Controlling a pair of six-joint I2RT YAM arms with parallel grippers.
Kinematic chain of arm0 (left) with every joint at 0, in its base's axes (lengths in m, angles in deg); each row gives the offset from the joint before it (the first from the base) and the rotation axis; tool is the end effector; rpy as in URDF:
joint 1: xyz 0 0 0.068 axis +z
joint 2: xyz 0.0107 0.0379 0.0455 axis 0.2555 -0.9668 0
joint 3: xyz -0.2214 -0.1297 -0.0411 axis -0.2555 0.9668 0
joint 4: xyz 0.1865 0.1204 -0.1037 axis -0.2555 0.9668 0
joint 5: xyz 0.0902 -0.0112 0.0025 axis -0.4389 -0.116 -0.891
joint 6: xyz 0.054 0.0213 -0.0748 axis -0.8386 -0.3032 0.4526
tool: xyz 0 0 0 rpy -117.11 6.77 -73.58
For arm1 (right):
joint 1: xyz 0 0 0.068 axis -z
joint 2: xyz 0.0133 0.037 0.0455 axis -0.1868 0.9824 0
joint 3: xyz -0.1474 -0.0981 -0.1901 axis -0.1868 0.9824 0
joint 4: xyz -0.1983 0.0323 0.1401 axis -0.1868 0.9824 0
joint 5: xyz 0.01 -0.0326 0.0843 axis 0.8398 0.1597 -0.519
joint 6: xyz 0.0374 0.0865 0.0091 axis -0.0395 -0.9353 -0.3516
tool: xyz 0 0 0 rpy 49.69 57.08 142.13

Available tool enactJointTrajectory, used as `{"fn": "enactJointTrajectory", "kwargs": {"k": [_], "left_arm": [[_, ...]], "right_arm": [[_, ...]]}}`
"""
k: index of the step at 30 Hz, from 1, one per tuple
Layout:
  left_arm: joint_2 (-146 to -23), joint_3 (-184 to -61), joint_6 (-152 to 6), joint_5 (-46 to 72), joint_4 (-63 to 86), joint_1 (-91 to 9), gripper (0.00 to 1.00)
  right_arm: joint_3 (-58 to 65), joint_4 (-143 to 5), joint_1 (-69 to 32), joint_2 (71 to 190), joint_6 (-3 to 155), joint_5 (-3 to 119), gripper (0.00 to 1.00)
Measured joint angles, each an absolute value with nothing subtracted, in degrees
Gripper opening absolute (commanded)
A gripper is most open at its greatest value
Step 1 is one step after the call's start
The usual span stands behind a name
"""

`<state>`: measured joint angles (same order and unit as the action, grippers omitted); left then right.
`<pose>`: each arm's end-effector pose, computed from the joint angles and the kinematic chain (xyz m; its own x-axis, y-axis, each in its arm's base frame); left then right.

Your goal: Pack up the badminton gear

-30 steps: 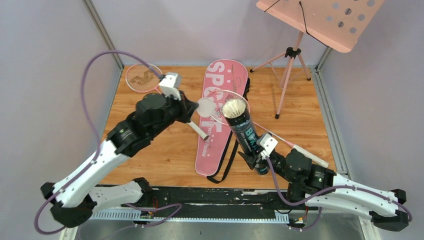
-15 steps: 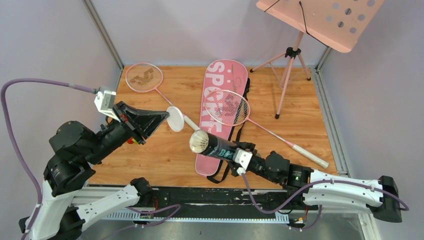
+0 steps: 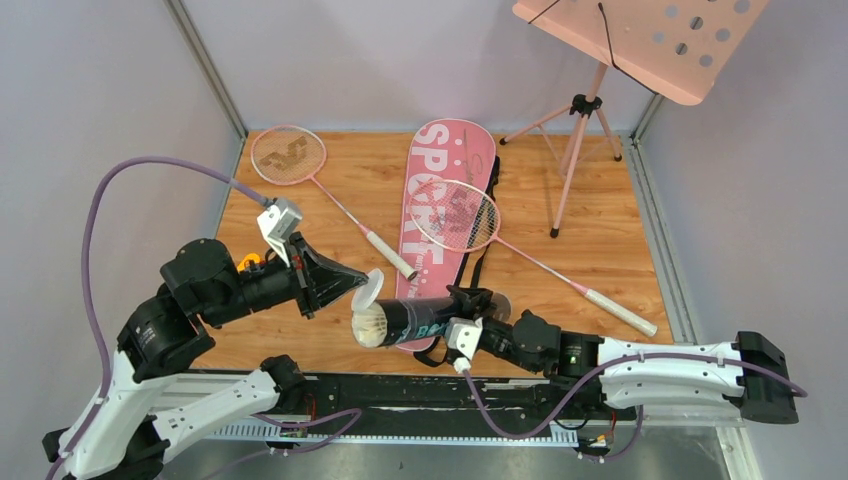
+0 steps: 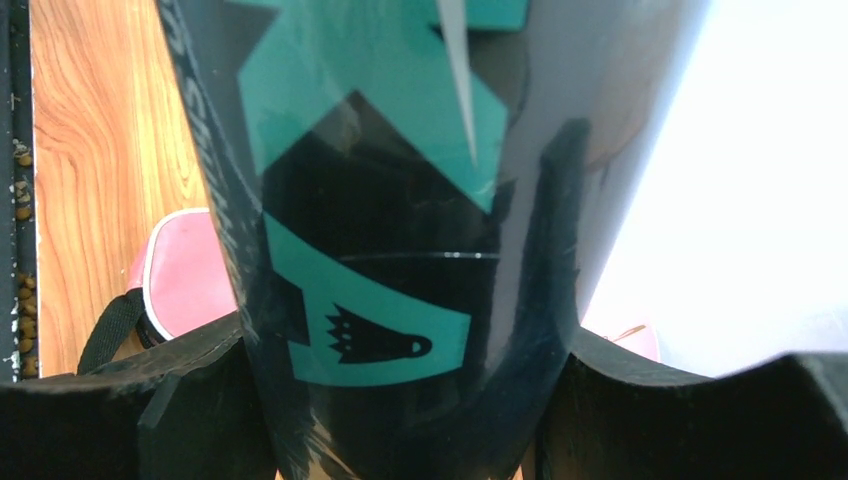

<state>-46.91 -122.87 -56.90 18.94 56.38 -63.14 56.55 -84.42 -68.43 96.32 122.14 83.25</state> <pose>0.0696 -0.1102 0.4253 -0.4900 -0.1289 -0.8621 0.7452 0.4513 -0.4910 0.0694 0.2252 0.2318 0.5363 -0.4274 -0.7278 -0.6996 0.2573 -0.6666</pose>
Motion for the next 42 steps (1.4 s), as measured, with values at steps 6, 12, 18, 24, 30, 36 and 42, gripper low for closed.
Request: {"fn": "enactJointTrajectory", "kwargs": {"k": [6,12,18,24,30,36,42], "left_arm": [[-45.51,-121.58,-56.65,21.12,56.84,-63.14,0.0],[-42.73,-119.31,-55.56,23.0,56.14,-63.14,0.0],[-42.12,-118.96,-54.93,23.46,55.01,-63.1,0.0],[-41.4,-118.31,-54.56,23.24,54.37,-63.1,0.0],[-41.38,-118.04,-54.53,21.89,54.42,-63.1,0.0],[-41.36,-118.04,-54.67,20.29,54.85,-63.1,0.0],[-41.29,-117.93,-55.15,18.57,55.86,-63.05,0.0]], "right_arm": [[56.55,-85.23,-68.72,96.26,122.78,84.67,0.4],[55.7,-84.03,-68.72,97.68,121.7,86.62,0.4],[53.6,-82.06,-68.72,100.43,119.76,88.85,0.4],[53.16,-80.44,-68.72,100.72,118.14,89.53,0.4],[52.24,-78.87,-68.72,101.31,116.72,90.4,0.4],[51.76,-77.82,-68.72,101.53,115.89,90.79,0.41],[50.61,-76.09,-68.72,102.97,114.38,91.32,0.41]]}}
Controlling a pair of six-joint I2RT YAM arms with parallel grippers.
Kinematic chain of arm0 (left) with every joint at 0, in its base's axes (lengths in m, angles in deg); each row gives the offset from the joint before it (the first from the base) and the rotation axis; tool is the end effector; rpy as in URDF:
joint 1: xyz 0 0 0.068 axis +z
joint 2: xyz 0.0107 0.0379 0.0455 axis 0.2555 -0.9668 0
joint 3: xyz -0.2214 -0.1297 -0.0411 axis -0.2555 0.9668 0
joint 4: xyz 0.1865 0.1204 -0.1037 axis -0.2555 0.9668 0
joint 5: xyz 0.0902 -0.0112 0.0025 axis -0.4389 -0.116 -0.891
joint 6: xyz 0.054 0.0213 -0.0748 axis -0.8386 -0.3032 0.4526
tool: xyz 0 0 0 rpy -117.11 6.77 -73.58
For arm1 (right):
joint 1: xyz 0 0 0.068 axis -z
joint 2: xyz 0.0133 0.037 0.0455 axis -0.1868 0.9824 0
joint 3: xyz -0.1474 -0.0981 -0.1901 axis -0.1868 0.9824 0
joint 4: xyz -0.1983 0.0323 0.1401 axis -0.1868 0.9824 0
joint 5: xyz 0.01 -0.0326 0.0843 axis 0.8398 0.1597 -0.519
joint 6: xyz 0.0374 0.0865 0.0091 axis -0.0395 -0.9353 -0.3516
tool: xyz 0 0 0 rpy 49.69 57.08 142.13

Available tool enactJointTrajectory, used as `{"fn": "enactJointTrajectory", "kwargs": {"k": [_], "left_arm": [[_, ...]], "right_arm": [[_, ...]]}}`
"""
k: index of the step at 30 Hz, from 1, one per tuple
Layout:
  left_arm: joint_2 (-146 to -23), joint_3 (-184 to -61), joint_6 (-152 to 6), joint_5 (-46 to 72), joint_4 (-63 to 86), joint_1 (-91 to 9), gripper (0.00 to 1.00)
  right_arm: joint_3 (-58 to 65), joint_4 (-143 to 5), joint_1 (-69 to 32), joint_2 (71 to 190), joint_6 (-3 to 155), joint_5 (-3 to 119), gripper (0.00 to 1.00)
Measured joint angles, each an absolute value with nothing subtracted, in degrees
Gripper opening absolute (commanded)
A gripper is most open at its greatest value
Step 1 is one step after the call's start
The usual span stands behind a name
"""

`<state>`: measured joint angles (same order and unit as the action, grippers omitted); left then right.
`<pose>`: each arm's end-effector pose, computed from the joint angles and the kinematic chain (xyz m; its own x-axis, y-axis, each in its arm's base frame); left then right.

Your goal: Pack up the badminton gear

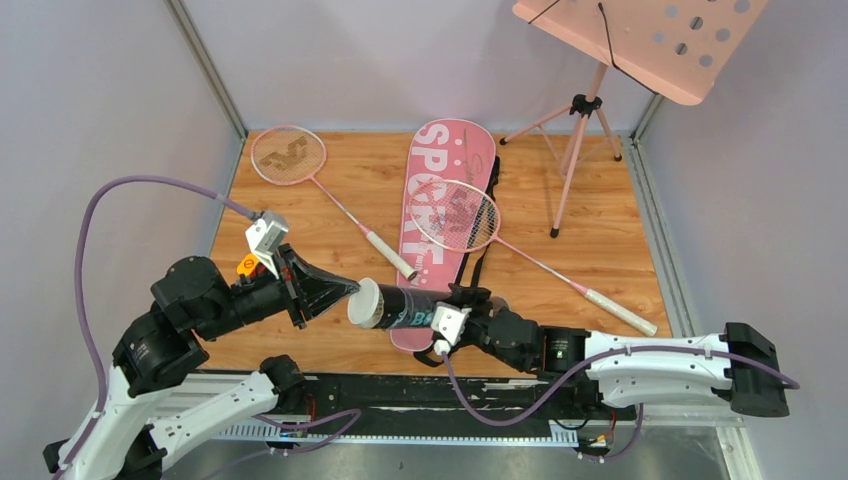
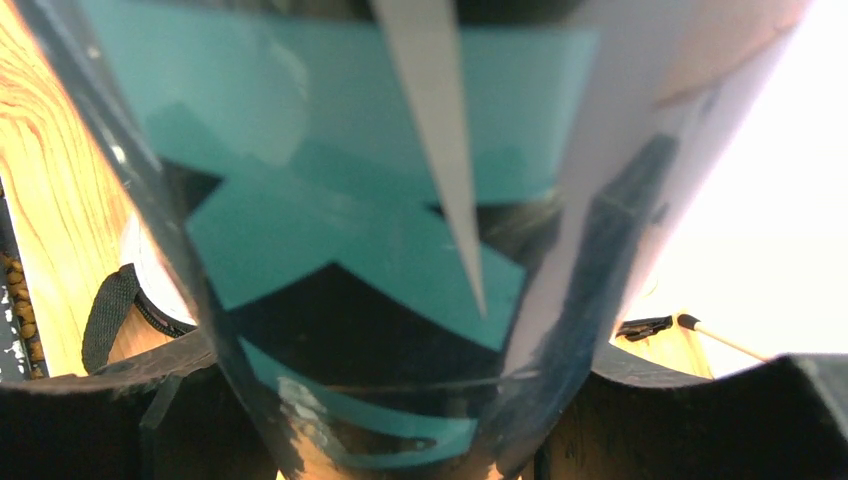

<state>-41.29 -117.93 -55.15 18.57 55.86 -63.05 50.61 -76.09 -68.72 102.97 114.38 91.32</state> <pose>0.0597 -0.0981 0.4102 -0.4990 -0.1595 -0.8518 0.7338 0.4452 -0.5132 0.0814 0.2350 0.2251 0.3776 -0.5673 -0.7318 -0.7212 0.3155 -0.6167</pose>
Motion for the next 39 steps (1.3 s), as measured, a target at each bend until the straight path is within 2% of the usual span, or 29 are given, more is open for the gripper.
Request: {"fn": "enactJointTrajectory", "kwargs": {"k": [39], "left_arm": [[-39.94,-115.46,-59.15,7.05,59.27,-63.07,0.0]], "right_arm": [[47.59,-72.69,-68.72,106.33,109.68,92.21,0.43]]}}
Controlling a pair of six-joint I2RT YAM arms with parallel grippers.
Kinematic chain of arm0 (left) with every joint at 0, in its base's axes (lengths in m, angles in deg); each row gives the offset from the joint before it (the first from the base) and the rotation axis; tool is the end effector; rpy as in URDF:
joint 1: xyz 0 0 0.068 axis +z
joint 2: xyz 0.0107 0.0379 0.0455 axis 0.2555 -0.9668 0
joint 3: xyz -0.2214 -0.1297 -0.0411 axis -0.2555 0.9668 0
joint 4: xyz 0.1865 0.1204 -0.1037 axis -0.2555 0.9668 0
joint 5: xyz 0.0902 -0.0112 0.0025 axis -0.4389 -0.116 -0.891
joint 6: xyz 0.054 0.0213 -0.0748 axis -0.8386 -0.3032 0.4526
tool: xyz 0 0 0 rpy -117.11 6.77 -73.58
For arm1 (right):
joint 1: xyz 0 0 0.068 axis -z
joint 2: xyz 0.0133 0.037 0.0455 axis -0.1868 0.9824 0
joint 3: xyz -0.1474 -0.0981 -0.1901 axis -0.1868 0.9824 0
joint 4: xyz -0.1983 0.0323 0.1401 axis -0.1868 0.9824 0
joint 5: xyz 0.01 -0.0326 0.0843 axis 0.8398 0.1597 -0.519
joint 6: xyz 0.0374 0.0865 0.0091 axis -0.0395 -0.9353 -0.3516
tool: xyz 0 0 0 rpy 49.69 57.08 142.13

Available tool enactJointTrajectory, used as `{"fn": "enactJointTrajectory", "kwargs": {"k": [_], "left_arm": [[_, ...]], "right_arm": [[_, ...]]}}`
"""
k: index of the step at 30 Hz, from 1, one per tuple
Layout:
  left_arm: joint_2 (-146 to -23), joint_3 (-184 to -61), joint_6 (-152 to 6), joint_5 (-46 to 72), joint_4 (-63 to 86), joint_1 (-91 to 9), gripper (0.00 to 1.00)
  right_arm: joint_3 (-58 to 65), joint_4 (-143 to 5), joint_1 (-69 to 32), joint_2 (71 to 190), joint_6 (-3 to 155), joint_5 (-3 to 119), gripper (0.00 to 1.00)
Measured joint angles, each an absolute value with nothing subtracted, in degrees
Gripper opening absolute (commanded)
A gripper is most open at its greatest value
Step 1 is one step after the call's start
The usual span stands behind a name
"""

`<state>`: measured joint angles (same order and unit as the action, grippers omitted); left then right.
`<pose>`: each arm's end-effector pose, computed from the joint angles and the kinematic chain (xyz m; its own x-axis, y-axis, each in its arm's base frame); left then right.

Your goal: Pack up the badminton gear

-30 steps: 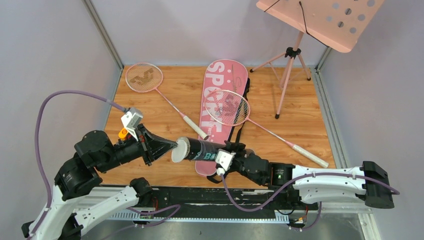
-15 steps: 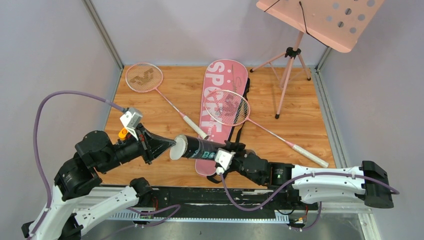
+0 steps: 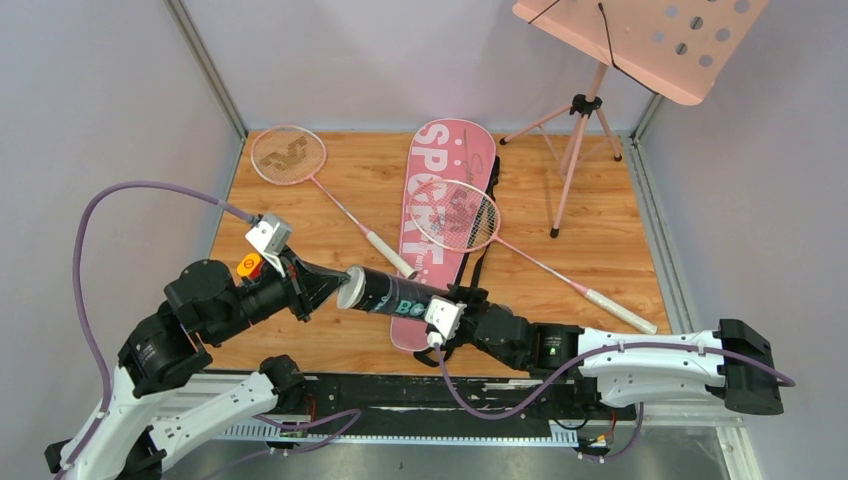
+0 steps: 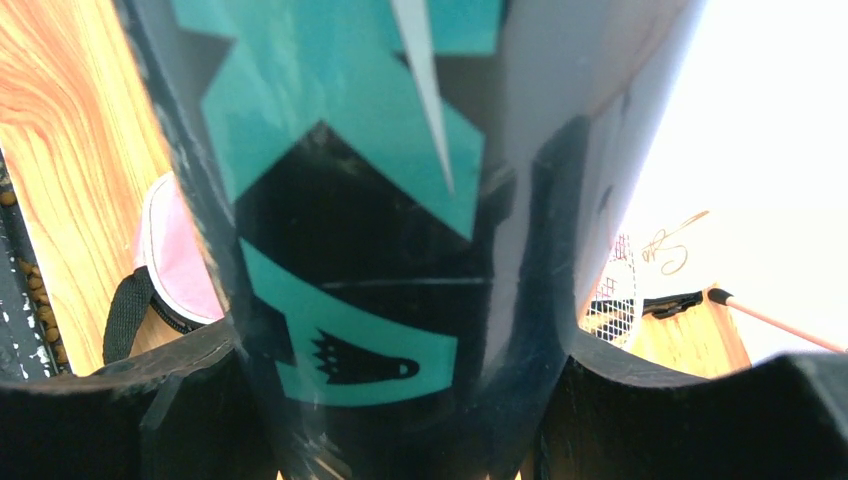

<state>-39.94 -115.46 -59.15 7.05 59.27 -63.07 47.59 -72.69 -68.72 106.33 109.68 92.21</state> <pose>0.0731 -0.0876 0.3894 -0.4461 -0.1473 -0.8828 0.6451 0.6308 -0.4312 0.0840 0.2424 0.2231 0.3040 -0.5938 -0.7450 -0.7483 0.3351 -0.5724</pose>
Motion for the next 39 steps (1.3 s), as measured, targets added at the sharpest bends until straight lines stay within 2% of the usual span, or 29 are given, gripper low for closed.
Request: {"fn": "enactJointTrajectory", "kwargs": {"k": [23,32,33,35,38,39], "left_arm": [[-41.68,-115.42,-62.51,-3.82,64.91,-63.16,0.0],[-43.8,-115.42,-63.17,-6.66,66.53,-63.16,0.0],[-43.89,-115.38,-63.17,-6.72,66.57,-63.14,0.03],[-43.85,-115.2,-63.12,-6.77,66.57,-63.14,0.16],[-43.5,-114.57,-62.73,-7.03,66.44,-63.14,0.26],[-43.37,-114.35,-62.75,-7.12,66.46,-63.14,0.35]], "right_arm": [[46.63,-70.65,-68.57,109.64,106.62,91.73,0.47],[45.45,-69.36,-68.08,112.06,105.16,91.51,0.44],[45.45,-69.36,-68.04,112.15,105.09,91.49,0.43],[45.45,-69.36,-67.89,112.17,104.98,91.23,0.43],[45.45,-69.32,-67.78,112.19,104.98,90.84,0.43],[45.45,-69.3,-67.78,112.3,104.98,90.73,0.43]]}}
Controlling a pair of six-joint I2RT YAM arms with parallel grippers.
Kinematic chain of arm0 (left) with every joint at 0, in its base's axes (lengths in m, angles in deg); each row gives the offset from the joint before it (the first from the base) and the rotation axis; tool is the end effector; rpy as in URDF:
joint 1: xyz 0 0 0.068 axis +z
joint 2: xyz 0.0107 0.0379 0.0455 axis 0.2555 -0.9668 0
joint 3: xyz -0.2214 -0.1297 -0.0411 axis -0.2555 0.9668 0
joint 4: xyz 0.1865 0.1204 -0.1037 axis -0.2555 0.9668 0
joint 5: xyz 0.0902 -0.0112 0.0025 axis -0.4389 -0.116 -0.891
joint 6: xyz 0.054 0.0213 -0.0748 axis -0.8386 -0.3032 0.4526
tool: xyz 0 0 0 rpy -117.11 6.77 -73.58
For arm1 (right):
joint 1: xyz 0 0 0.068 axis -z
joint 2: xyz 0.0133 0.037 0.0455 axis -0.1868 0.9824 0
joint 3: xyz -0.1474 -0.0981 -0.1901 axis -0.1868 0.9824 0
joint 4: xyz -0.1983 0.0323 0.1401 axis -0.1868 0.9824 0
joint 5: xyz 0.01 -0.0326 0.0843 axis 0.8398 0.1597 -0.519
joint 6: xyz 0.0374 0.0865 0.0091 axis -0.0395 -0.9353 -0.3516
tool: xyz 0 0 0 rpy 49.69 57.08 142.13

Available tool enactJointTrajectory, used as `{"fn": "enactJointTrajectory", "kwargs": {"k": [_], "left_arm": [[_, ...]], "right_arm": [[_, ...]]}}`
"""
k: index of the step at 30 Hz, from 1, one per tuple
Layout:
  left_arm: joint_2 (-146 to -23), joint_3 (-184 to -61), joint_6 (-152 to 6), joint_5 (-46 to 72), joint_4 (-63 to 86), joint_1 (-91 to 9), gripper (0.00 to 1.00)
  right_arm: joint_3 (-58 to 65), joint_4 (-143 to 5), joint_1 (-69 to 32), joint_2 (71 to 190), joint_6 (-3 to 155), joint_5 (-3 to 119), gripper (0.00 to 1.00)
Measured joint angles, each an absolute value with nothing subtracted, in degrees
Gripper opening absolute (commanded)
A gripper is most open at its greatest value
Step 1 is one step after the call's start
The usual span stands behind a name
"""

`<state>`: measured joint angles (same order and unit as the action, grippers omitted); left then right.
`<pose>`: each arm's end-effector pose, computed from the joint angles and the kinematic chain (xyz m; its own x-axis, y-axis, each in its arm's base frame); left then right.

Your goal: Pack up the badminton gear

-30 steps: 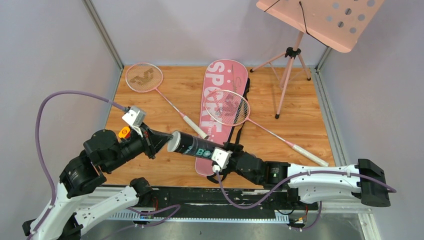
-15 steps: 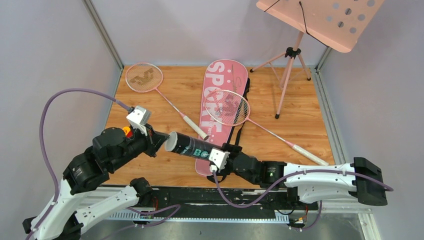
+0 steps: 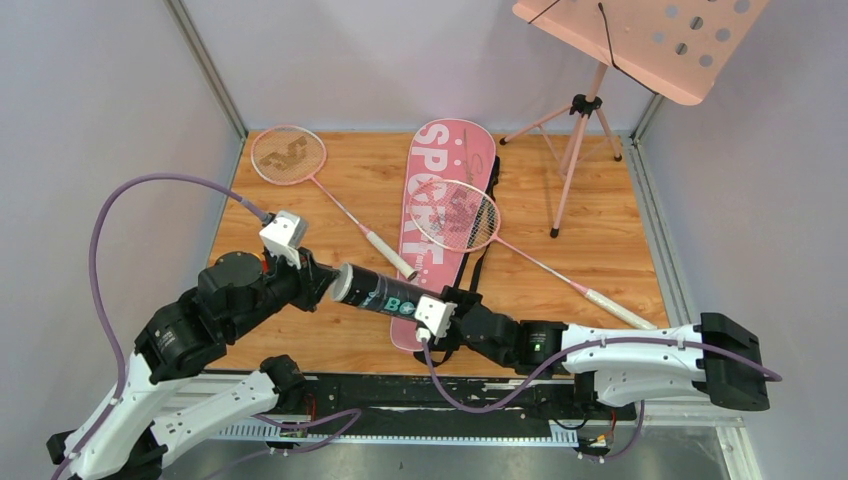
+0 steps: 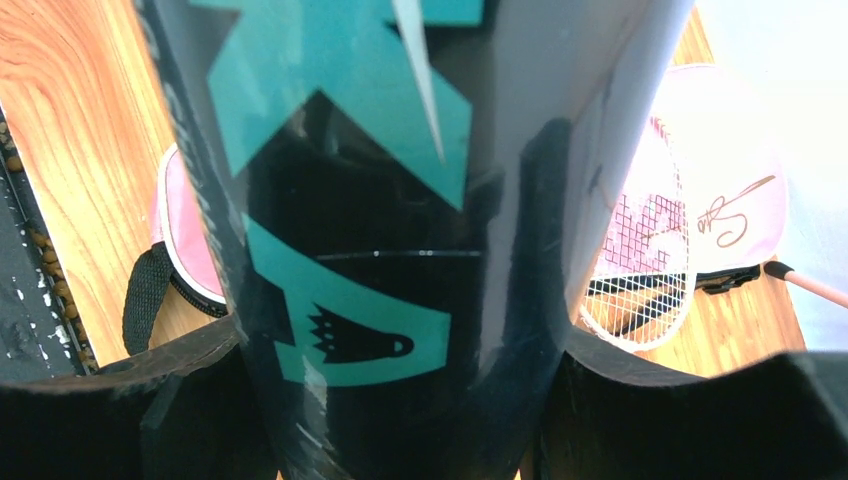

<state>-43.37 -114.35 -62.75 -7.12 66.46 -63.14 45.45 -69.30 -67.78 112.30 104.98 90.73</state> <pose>0.0959 -0.0818 0.3588 -0.4630 -0.0305 -0.8858 0.4687 0.8398 -0.2739 0.0883 0.2529 0.2033 0.2192 -0.6548 -0.7233 -0.7913 0.3144 -0.5244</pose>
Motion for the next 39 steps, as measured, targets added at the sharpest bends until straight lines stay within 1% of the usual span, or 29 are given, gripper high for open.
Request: {"fn": "enactJointTrajectory", "kwargs": {"k": [2,4,12,24,29,39], "left_arm": [[-43.32,-114.17,-62.62,-7.47,66.61,-63.14,0.41],[-43.43,-114.17,-62.49,-7.71,66.88,-62.99,0.45],[-44.48,-114.7,-61.88,-7.84,69.24,-62.72,0.56],[-43.52,-115.31,-59.61,-4.08,69.7,-62.72,0.62],[-42.95,-113.28,-58.53,-2.37,67.4,-62.72,0.68],[-42.14,-112.93,-56.74,-1.78,66.79,-62.7,0.7]], "right_arm": [[45.45,-69.32,-67.67,112.72,104.96,90.64,0.43],[45.45,-69.25,-67.56,113.18,104.96,90.47,0.43],[45.45,-67.96,-67.3,113.83,104.96,90.44,0.43],[45.45,-67.53,-66.82,114.01,104.94,89.83,0.43],[45.23,-65.69,-66.45,114.77,104.9,89.85,0.44],[43.33,-62.87,-66.16,115.58,104.7,89.81,0.44]]}}
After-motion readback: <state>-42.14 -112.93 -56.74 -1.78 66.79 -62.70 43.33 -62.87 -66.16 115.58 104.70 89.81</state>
